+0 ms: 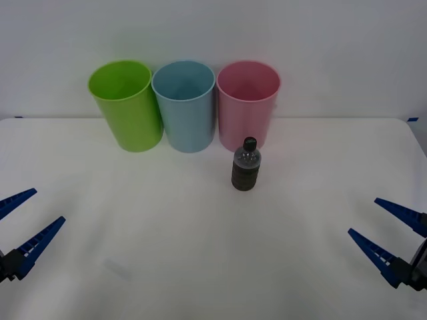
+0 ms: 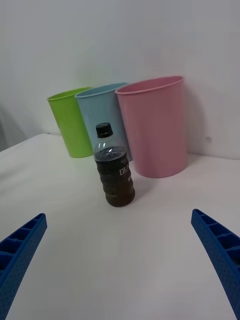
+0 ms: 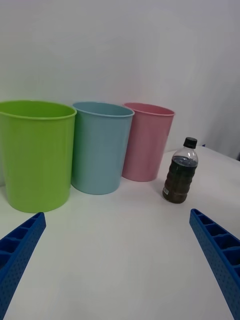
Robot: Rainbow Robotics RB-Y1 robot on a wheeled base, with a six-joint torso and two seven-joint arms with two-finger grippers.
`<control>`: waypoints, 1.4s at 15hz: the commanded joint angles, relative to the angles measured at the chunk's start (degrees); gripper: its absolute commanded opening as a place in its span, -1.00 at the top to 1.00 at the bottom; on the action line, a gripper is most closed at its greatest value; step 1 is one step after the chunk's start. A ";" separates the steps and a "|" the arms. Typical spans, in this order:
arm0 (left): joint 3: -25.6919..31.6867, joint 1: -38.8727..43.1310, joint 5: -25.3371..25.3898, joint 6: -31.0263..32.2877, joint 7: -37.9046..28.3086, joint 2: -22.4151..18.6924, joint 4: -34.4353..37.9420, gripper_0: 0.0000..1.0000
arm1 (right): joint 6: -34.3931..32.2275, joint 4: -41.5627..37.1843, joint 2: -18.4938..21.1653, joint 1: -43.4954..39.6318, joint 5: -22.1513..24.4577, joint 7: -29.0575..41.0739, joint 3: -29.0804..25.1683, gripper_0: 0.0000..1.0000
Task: Grasp the object on the table and drop it into the matching bin: aluminum can to the light blue bin, PET bottle to the pink bin.
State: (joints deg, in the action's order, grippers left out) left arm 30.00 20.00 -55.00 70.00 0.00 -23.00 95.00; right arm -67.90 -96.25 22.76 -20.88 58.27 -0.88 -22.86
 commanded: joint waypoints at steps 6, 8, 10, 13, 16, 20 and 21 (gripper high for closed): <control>0.00 0.00 0.00 0.00 0.00 0.00 0.00 -1.00 | 9.98 0.01 -0.08 1.45 0.97 -4.39 9.94 -1.00; 0.00 0.00 0.00 0.00 0.00 0.00 0.00 -1.00 | 13.58 0.01 -0.08 2.16 0.97 -5.44 12.57 -1.00; 0.00 0.00 0.00 0.00 0.00 0.00 0.00 -1.00 | 17.45 0.01 -0.08 3.04 0.97 -6.50 15.39 -1.00; 0.00 0.00 0.00 0.00 0.00 0.00 0.00 -1.00 | 22.98 0.01 -0.08 4.53 0.97 -8.17 19.52 -1.00; 0.00 0.00 0.00 0.00 0.00 0.00 0.00 -1.00 | 28.43 0.01 -0.26 6.02 0.97 -9.40 23.65 -1.00; 0.00 0.00 0.00 0.00 0.00 0.00 0.00 -1.00 | 34.76 0.01 -0.52 8.22 0.97 -10.72 28.31 -1.00; 0.00 0.00 0.00 0.00 0.00 0.00 0.00 -1.00 | 35.64 0.01 -0.87 8.66 1.23 -10.98 28.92 -1.00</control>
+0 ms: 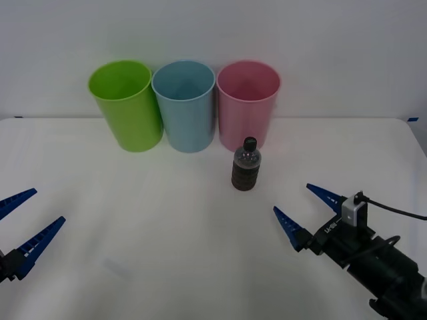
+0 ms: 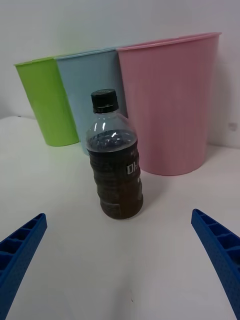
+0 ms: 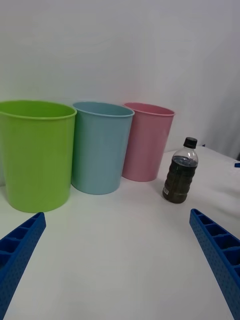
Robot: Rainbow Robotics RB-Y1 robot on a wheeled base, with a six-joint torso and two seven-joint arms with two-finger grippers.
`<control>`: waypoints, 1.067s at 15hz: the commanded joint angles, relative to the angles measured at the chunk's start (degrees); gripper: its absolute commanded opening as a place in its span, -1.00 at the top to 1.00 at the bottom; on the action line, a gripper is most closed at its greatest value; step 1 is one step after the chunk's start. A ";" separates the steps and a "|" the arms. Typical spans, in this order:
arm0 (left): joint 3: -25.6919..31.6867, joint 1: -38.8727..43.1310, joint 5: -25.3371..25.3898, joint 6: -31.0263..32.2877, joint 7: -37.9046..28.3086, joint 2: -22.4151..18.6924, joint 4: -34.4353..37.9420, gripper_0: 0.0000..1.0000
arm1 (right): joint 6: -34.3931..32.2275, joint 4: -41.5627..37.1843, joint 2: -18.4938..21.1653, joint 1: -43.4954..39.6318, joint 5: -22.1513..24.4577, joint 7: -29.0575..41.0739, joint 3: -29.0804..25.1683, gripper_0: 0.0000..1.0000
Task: Grasp the object on the table and drop it into the matching bin: aluminum can to the light blue bin, PET bottle to the pink bin.
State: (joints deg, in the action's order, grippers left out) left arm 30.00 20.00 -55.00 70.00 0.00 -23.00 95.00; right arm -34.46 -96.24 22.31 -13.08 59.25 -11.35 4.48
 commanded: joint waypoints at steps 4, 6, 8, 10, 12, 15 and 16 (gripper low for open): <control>0.00 0.00 0.00 0.00 0.00 0.00 0.00 -1.00 | 6.60 0.00 -3.76 2.45 5.00 -0.69 3.26 -1.00; 0.00 0.00 0.00 0.00 0.00 0.00 0.00 -1.00 | 10.12 0.00 -4.03 3.41 5.44 -0.78 5.72 -1.00; 0.00 0.00 0.00 0.00 0.00 0.00 0.00 -1.00 | 13.11 0.00 -4.11 4.20 5.44 -1.04 7.65 -1.00; 0.00 0.00 0.00 0.00 0.00 0.00 0.00 -1.00 | 16.27 0.00 -4.11 4.99 5.88 -1.31 9.50 -1.00; 0.00 0.00 0.00 0.00 0.00 0.00 0.00 -1.00 | 19.17 0.00 -4.11 6.05 6.49 -1.31 11.34 -1.00; 0.00 0.00 0.00 0.00 0.00 0.00 0.00 -1.00 | 22.07 0.70 -4.11 7.90 6.93 -1.22 13.36 -1.00; 0.00 0.00 0.00 0.00 0.00 0.00 0.00 -1.00 | 22.07 2.11 -4.47 8.95 7.02 -1.31 13.45 -1.00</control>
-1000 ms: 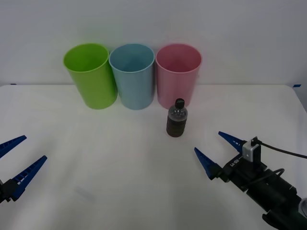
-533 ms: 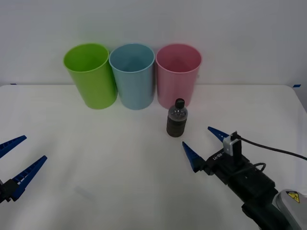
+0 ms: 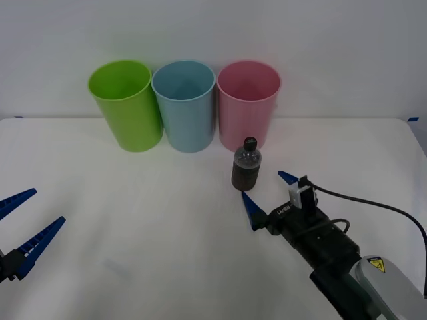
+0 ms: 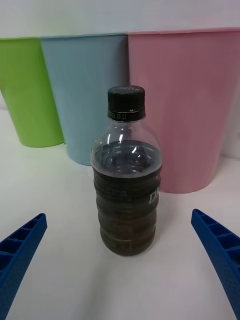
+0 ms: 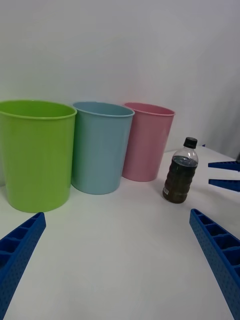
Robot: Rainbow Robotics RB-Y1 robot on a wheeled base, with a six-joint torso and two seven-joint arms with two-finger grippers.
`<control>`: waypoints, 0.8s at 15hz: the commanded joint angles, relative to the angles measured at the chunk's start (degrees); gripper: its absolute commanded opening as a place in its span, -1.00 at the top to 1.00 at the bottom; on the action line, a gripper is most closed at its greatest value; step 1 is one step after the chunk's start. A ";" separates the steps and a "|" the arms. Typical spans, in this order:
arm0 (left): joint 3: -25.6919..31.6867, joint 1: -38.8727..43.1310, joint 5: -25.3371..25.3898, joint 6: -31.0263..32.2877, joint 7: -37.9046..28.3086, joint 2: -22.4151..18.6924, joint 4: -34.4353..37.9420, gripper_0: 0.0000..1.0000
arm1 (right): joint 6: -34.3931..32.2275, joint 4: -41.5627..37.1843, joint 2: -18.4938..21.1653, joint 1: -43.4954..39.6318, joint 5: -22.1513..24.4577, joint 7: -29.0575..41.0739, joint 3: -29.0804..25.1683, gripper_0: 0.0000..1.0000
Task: Grasp the object on the table and drop it into the matching bin: aluminum can to the light blue bin, PET bottle to the pink bin.
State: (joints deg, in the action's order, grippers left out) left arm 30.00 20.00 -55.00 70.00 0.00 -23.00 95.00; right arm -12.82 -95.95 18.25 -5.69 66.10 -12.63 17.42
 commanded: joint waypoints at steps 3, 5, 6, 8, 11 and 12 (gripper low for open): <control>0.00 0.00 0.00 0.00 0.00 0.00 0.00 -1.00 | 0.51 6.04 -1.64 5.08 0.70 -0.03 0.69 -1.00; 0.00 0.00 0.00 0.00 0.00 0.00 0.00 -1.00 | 0.86 8.23 -2.61 7.01 0.88 -0.03 0.69 -1.00; 0.00 0.00 0.00 0.00 0.00 0.00 0.00 -1.00 | 1.04 9.38 -3.22 7.98 0.88 -0.03 0.69 -1.00; 0.00 0.00 0.00 0.00 0.00 0.00 0.00 -1.00 | 1.48 11.75 -4.37 9.91 0.96 -0.20 0.69 -1.00; 0.00 0.00 0.00 0.00 0.00 0.00 0.00 -1.00 | 2.27 14.83 -5.86 12.46 1.05 -0.47 0.69 -1.00; 0.00 0.00 0.00 0.00 0.00 0.00 0.00 -1.00 | 2.71 15.53 -6.12 13.25 1.05 -0.64 0.69 -1.00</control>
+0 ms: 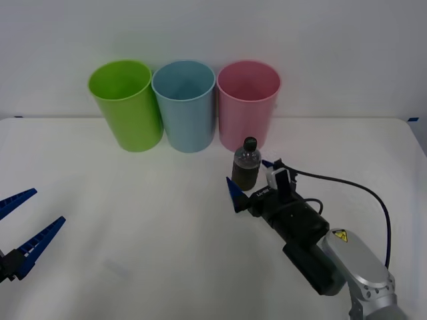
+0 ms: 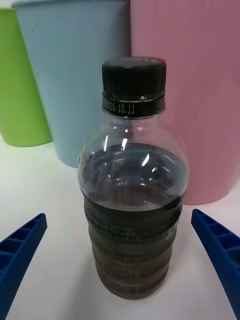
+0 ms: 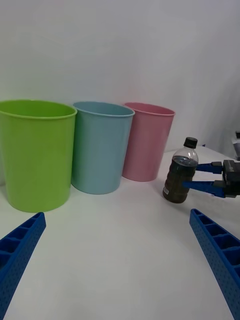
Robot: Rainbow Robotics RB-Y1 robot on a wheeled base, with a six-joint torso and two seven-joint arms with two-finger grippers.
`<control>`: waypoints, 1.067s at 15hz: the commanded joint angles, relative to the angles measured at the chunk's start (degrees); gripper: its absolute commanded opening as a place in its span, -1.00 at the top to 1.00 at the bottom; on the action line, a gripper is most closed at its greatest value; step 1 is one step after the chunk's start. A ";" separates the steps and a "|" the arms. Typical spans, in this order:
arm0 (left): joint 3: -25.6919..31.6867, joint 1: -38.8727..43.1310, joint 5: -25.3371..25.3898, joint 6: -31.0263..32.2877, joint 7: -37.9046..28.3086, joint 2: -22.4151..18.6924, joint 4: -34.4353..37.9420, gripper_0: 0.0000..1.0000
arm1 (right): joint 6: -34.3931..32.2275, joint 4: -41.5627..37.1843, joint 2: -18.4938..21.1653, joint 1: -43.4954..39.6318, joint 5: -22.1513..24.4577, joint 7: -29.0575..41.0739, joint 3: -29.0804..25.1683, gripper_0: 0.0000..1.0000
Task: Grasp the object on the table and drop it into the matching bin: aluminum can to the light blue bin, PET bottle to the pink bin.
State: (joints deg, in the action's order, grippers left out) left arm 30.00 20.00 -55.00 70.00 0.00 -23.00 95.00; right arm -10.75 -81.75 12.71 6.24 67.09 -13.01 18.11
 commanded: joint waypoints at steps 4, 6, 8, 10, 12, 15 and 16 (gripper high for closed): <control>0.00 0.00 0.00 0.00 0.00 0.00 0.00 -1.00 | 1.61 4.58 -1.46 4.31 0.41 -0.52 -0.01 -1.00; 0.00 0.00 0.00 0.00 0.00 0.00 0.00 -1.00 | 2.05 6.25 -2.08 5.71 0.41 -0.70 -0.01 -1.00; 0.00 0.00 0.00 0.00 0.00 0.00 0.00 -1.00 | 2.49 7.92 -2.61 6.94 0.41 -0.87 -0.01 -1.00; 0.00 0.00 0.00 0.00 0.00 0.00 0.00 -1.00 | 2.93 8.36 -2.96 7.38 0.41 -0.96 -0.01 -1.00; 0.00 0.00 0.00 0.00 0.00 0.00 0.00 -1.00 | 3.02 8.36 -2.96 7.29 0.41 -1.14 -0.01 -1.00; 0.00 0.00 0.00 0.00 0.00 0.00 0.00 -1.00 | 3.11 8.27 -2.96 7.29 0.41 -1.14 -0.01 -1.00; 0.00 0.00 0.00 0.00 0.00 0.00 0.00 -1.00 | 3.02 8.36 -2.96 7.29 0.41 -1.14 -0.01 -1.00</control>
State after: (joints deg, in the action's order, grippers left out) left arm 30.00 20.00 -55.00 70.00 0.00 -23.00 95.00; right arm -7.67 -73.42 9.76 13.56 67.50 -14.15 18.11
